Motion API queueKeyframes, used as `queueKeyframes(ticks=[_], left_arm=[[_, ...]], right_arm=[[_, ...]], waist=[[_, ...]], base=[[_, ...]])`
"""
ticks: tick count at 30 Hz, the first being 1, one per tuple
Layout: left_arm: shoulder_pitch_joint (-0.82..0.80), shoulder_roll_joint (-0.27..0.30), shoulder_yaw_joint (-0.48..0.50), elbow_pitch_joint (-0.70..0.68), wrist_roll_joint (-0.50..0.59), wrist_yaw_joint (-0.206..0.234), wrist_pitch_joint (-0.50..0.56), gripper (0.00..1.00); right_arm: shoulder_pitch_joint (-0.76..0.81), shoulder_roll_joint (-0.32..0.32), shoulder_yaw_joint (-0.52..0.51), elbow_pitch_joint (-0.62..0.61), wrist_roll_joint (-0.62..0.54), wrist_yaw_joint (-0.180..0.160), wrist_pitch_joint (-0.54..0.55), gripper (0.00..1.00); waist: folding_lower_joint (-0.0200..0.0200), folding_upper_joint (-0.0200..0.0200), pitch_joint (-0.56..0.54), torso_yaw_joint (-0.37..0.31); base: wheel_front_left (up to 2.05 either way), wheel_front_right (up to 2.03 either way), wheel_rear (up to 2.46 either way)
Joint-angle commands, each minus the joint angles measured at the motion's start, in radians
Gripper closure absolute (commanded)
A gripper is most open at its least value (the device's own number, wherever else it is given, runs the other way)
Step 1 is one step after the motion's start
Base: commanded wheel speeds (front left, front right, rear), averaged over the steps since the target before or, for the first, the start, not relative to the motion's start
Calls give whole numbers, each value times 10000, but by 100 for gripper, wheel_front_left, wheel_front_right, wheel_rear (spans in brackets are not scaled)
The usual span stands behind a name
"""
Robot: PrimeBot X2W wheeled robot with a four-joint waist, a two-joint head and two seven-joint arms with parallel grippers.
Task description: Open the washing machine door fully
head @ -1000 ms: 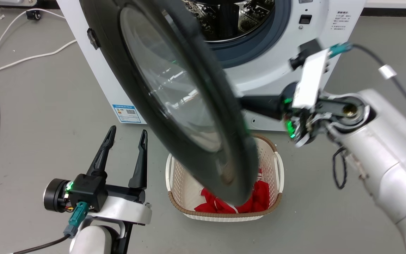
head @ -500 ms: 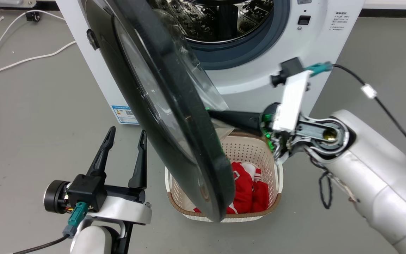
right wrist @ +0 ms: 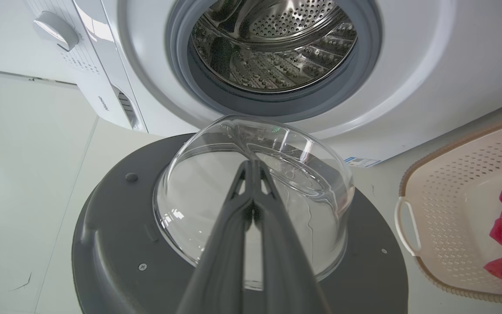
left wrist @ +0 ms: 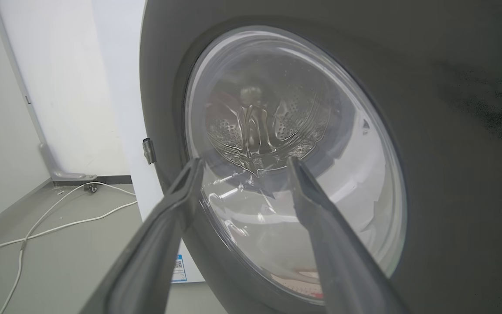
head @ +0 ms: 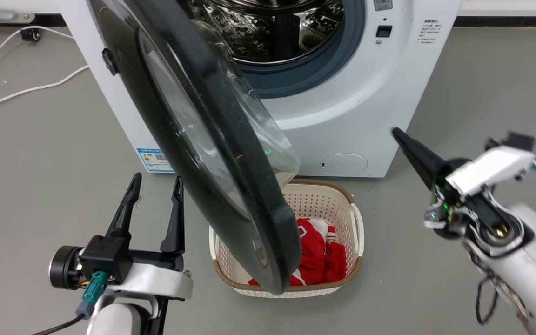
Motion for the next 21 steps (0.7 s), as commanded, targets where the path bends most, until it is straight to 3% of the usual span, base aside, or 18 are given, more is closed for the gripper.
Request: queueKeyframes(ticks=[1,2,3,6,9,11,16,21], left_arm=[[104,-7,34,-7,36,19,-26,0],[114,-8,67,-12,55,14,-26,0],[130,-4,124,-22,69,15,-26,0],[173,-1,248,-26,93,-14,-26,0],[248,1,307,6,152,-32,-26,0],[290,-1,365,0,174,-26,-26,0],[336,1,520,-31,149,-32,-26,0],[380,2,578,-58,182,-71,-26,0]], right_arm=[[242,-76,-78,-141,8,0,-214,81],[506,-120,-148,-336,21,0,-559,56],[740,-194,-158,-505,-131,0,-952,2],[1353,-381,-92,-790,-748,0,-2181,0],[1871,-469,-349,-492,-1746,-1,-2705,0],[2110,-202,-1461,76,-2833,0,-2741,0],[3027,1101,-4725,588,-7294,0,-2736,0],[4122,2609,-7636,-991,-12189,-1,-2741,0]], waist=[[1,-1,-9,-30],[1,-1,-22,-60],[1,-1,-25,-97],[1,-1,-64,-149],[1,-1,-150,-187],[1,-1,-205,-230],[1,-1,-304,-276],[1,-1,-338,-305]], base=[[0,0,0],[0,0,0],[0,0,0],[0,0,0],[0,0,0],[0,0,0],[0,0,0],[0,0,0]])
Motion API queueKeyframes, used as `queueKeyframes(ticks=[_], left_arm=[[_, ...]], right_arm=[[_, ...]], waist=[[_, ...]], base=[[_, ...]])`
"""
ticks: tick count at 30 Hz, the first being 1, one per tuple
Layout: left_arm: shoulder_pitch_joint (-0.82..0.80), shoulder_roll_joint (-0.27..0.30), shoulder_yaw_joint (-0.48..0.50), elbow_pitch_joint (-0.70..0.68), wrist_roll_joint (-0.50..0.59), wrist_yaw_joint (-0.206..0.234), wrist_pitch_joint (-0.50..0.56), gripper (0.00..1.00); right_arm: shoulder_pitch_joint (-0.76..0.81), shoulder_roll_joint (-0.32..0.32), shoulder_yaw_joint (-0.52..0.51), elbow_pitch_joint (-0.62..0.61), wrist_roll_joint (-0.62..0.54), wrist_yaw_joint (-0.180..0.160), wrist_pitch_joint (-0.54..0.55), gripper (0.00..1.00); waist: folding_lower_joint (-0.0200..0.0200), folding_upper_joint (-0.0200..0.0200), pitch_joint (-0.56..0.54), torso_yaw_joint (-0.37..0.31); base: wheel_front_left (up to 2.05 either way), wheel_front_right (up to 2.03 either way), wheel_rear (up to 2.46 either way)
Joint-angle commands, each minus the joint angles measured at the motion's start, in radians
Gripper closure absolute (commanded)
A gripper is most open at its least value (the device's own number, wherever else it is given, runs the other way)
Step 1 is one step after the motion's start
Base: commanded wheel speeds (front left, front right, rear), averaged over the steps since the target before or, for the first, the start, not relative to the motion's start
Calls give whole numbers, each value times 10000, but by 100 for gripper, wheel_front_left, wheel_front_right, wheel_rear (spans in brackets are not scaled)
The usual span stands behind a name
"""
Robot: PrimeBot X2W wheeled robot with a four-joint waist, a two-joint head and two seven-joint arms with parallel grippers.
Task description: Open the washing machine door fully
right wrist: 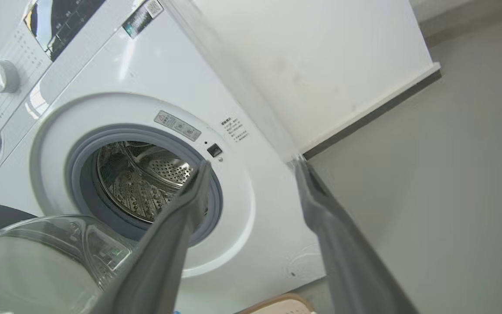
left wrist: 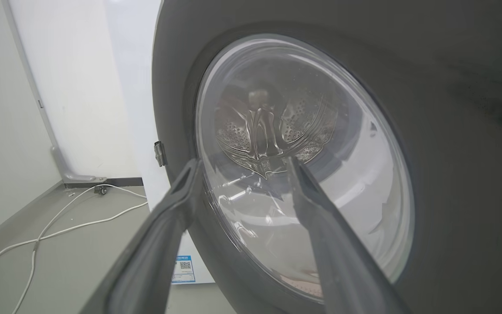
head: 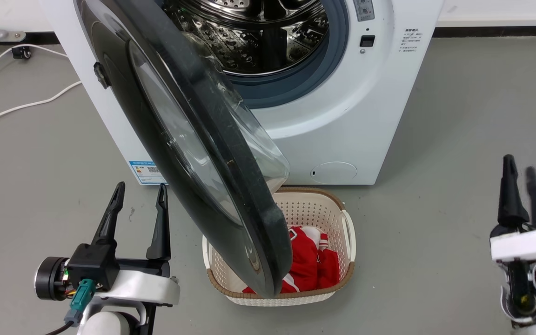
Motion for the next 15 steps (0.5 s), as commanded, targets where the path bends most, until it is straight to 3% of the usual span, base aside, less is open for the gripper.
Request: queueKeyframes(ticks=[1,3,4,6,11,15], left_arm=[[75,5,35,-11,30,-28,-26,0],[72,2,36,-12,49,-42,-26,0],[52,4,42,-7,63,-32,-26,0],[28,4,41,-3,82,-41,-26,0],[6,2,37,-7,116,-55,-26,0],[16,1,48,-44,149,-61,-26,0]], right_arm=[[212,177,-284,-433,-864,-2,-15,0],[564,574,-875,-1528,-3032,-3,-18,0],[910,939,-1120,-2466,-4711,-3,-14,0],[1165,1098,-1100,-3258,-6119,-3,-16,0],[1859,1328,-590,-4126,-7898,-5,-16,0],[2340,1361,-147,-4046,-7894,-5,-17,0]], waist=[[0,-1,0,2],[0,-1,4,11],[0,-1,8,21],[0,-1,8,38],[0,-1,6,76],[0,-1,30,85]], base=[[0,0,0],[0,0,0],[0,0,0],[0,0,0],[0,0,0],[0,0,0]])
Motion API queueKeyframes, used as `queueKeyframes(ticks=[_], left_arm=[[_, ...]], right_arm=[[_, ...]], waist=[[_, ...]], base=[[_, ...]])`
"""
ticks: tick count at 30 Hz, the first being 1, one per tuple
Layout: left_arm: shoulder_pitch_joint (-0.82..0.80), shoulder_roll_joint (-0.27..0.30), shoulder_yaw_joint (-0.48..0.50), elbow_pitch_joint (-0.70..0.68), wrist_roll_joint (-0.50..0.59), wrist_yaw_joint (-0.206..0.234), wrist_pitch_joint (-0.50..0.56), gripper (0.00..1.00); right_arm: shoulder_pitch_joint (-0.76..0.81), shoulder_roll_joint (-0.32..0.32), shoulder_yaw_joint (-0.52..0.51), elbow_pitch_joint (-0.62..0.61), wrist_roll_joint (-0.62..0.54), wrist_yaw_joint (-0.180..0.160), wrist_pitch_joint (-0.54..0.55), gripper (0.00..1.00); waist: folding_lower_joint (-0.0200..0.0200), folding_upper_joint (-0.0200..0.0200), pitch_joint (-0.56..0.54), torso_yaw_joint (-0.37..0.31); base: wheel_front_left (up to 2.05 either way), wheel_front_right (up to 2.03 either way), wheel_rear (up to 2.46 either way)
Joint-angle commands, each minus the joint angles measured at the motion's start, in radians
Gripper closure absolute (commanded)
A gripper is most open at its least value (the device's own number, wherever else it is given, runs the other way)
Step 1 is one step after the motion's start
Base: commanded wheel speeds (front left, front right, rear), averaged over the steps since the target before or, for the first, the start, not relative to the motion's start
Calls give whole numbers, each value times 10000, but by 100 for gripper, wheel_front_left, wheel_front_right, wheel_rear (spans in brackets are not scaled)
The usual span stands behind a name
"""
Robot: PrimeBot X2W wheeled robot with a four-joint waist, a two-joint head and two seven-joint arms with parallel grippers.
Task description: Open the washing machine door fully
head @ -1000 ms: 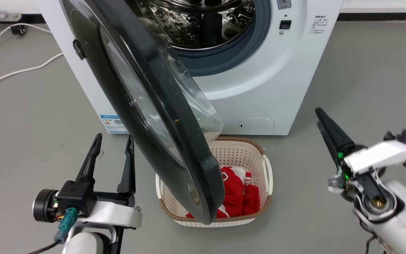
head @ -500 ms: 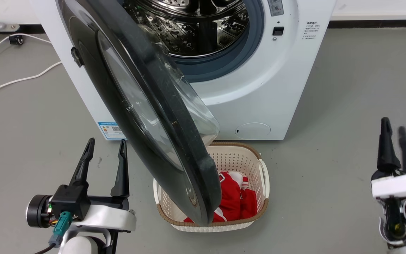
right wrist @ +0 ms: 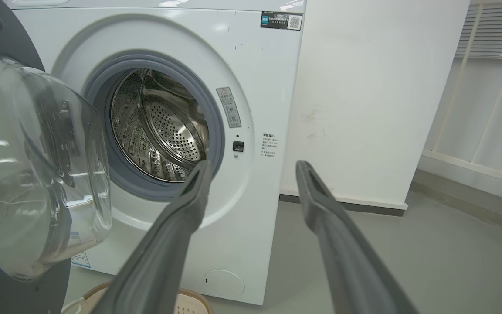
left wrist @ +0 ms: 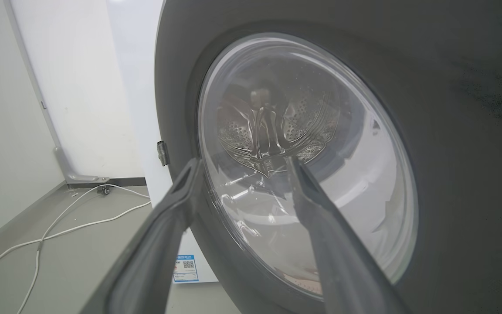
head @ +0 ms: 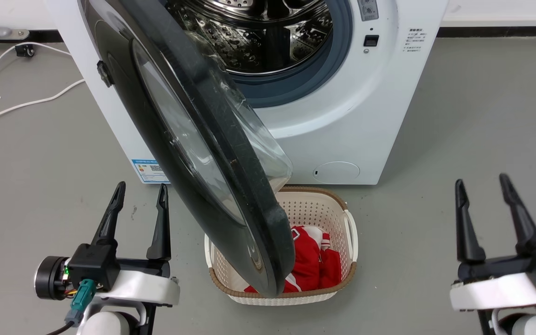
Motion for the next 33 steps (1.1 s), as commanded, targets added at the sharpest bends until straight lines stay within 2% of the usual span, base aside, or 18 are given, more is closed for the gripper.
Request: queueKeyframes(ticks=[1,6,22,23,24,33], left_arm=[[13,1,26,-27,58,7,-26,0],[-48,1,2,-14,112,-33,-26,0],[-156,13,-28,82,103,-85,-26,0],[-170,14,-36,77,96,-93,-26,53],[-183,16,-40,57,89,-104,-26,100],[-280,23,0,-434,5,-155,-26,100]], right_arm=[[200,42,56,105,175,-7,-17,0],[214,43,60,594,660,-7,-19,0],[-94,46,94,619,570,-7,-17,0],[-97,46,94,610,574,-7,-17,0],[-104,46,88,598,573,-7,-17,0],[-124,45,45,640,658,-7,-18,0]], waist=[[0,-1,7,-4],[0,-1,52,-28],[0,-1,123,-23],[0,-1,131,-23],[0,-1,141,-23],[0,-1,196,-4]], base=[[0,0,0],[0,0,0],[0,0,0],[0,0,0],[0,0,0],[0,0,0]])
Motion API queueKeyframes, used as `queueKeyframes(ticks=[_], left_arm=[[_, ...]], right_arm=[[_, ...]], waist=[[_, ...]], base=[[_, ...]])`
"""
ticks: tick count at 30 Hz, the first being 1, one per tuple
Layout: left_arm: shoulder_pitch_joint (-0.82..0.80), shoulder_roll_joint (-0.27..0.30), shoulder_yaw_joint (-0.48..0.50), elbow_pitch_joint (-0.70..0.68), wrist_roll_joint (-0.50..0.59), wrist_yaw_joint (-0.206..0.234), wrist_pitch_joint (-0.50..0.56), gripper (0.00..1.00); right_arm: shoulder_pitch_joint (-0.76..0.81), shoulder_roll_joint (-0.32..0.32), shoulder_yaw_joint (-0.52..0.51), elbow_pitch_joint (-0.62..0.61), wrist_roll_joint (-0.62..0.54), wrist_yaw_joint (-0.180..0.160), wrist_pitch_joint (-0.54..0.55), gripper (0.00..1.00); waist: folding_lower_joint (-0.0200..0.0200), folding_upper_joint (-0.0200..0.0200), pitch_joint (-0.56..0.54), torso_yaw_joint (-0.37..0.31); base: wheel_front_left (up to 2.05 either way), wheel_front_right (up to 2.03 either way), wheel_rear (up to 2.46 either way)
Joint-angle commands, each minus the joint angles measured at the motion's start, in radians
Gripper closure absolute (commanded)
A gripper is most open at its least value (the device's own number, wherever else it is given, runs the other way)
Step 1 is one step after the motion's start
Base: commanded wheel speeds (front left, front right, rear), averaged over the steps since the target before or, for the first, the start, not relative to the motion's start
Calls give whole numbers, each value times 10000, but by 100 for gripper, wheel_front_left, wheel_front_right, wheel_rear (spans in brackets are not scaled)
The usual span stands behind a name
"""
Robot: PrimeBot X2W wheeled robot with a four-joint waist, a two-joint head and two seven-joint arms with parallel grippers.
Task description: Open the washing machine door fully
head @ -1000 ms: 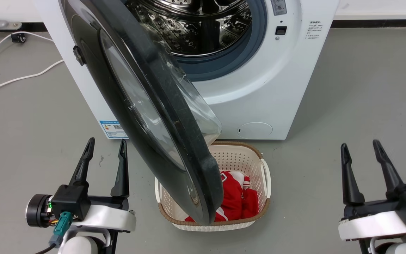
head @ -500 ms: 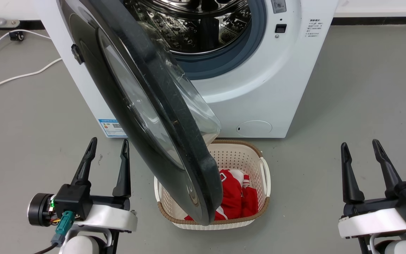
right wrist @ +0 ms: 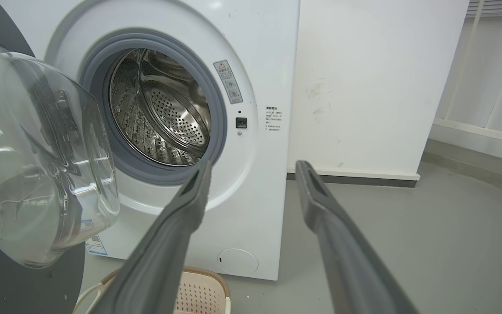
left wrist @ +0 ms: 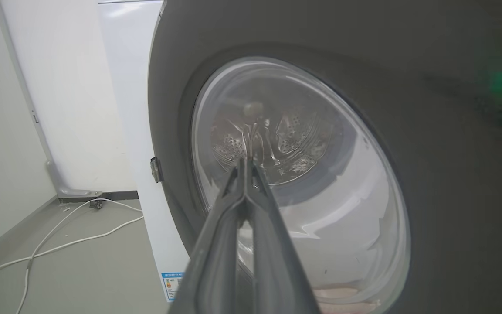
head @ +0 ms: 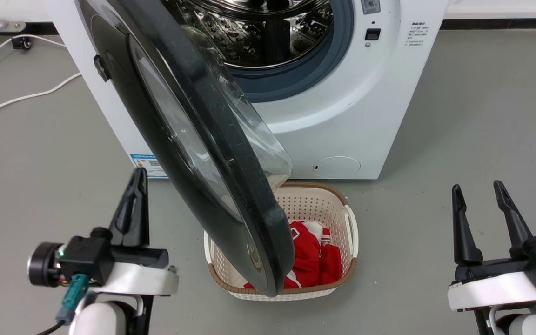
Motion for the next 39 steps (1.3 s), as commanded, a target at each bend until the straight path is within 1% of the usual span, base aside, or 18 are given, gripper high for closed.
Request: queueKeyframes(ticks=[1,9,13,17,21,24,27,33,39], left_arm=[[-158,18,67,-295,46,16,-26,100],[-573,11,275,-2421,171,132,-26,100],[-841,31,84,-3774,347,94,-26,100],[-1122,88,-526,-4921,483,5,-26,100],[-1243,237,-1577,-5407,583,-103,-26,100],[-1101,305,-2499,-5397,475,-137,-24,100],[-826,460,-3351,-5087,310,-164,-26,100],[26,779,-4651,-4008,-258,-182,-11,100],[600,1140,-5795,-2887,-1116,-194,660,100]], right_arm=[[-78,32,-17,10,67,-7,-18,0],[-165,32,1,99,152,-7,-18,0],[-192,32,13,143,166,-7,-18,0],[-213,32,-14,179,182,-7,-18,0],[-184,32,28,241,207,-7,-18,0],[-172,32,37,286,225,-7,-18,0],[-114,32,55,344,284,-7,-18,0],[60,33,62,426,313,-7,-18,0],[171,33,47,482,403,-7,-18,0]], waist=[[0,0,9,8],[0,0,49,12],[0,0,61,13],[0,0,92,23],[0,0,54,6],[0,0,2,-22],[0,0,-51,-48],[0,0,-161,-63],[0,0,-146,8]], base=[[0,0,0],[0,0,0],[0,0,0],[0,0,0],[0,0,0],[0,0,0],[0,0,0],[0,0,0],[0,0,0]])
